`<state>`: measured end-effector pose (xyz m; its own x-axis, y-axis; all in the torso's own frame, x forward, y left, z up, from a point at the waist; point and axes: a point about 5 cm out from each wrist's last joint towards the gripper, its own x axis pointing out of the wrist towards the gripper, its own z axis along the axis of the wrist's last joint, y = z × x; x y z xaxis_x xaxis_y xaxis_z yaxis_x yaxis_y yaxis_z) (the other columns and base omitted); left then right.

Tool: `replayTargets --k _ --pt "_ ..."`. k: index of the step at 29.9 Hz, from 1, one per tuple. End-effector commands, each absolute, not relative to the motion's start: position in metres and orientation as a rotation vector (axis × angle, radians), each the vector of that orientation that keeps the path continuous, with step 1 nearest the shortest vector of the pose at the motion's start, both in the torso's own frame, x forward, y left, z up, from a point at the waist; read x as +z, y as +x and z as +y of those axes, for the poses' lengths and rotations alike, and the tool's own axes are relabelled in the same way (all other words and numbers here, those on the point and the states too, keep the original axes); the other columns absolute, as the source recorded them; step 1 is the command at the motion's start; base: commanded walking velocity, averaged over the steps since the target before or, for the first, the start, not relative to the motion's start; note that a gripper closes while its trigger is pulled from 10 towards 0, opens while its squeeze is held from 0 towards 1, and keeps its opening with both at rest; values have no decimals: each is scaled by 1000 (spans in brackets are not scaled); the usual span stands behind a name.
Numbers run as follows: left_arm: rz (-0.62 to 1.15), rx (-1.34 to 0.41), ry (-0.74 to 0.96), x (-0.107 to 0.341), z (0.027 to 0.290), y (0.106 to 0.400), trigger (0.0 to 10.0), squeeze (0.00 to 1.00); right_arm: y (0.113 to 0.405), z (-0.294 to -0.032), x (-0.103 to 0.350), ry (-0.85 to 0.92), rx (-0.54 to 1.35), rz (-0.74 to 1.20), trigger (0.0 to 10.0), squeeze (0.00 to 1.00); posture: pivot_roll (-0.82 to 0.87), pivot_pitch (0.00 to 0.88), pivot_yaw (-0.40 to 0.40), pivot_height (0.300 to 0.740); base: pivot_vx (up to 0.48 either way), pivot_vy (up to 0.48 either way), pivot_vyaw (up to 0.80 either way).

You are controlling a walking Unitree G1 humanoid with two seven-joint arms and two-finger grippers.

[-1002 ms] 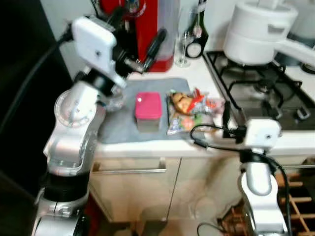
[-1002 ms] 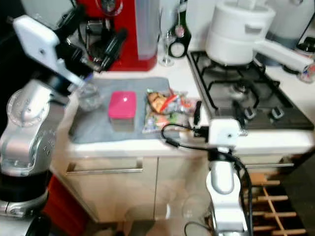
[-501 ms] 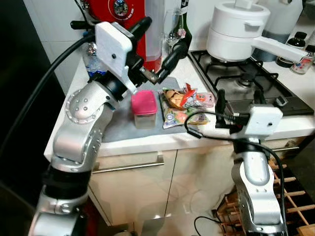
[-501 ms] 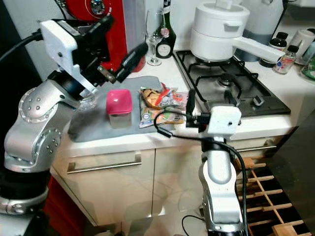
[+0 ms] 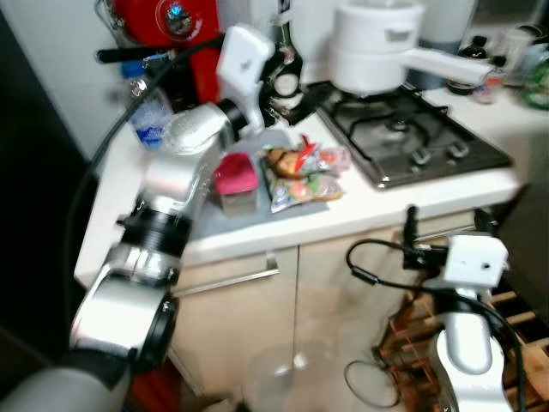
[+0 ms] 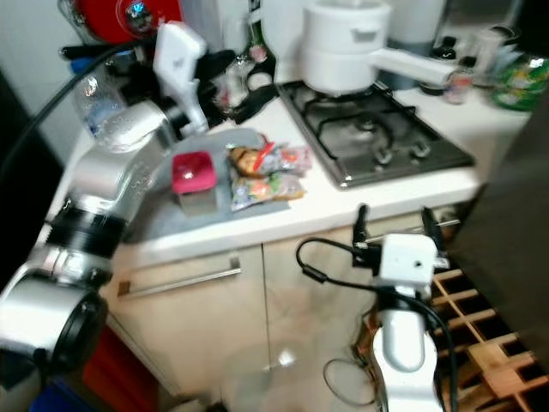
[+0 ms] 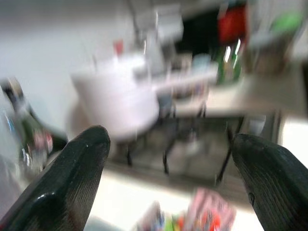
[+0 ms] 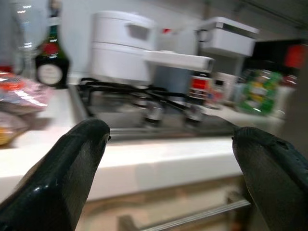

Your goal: Restocking fridge

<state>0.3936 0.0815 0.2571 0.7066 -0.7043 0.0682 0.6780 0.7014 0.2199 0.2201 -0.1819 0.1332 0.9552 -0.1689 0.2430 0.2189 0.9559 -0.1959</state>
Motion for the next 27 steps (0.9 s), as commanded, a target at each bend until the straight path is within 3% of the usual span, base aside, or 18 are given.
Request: replayTargets --k 1,18,27 --pt "-108 -766 246 250 84 399 10000 0 218 -178 140 -218 -198 -252 10000 0 -265 0 103 740 0 0 0" --pt "146 -784 370 226 92 410 10000 0 217 -172 137 -213 -167 -236 10000 0 -287 0 122 740 0 0 0" --pt "283 -829 473 203 81 405 10000 0 221 -168 139 -193 -139 -251 10000 0 -294 0 123 740 0 0 0"
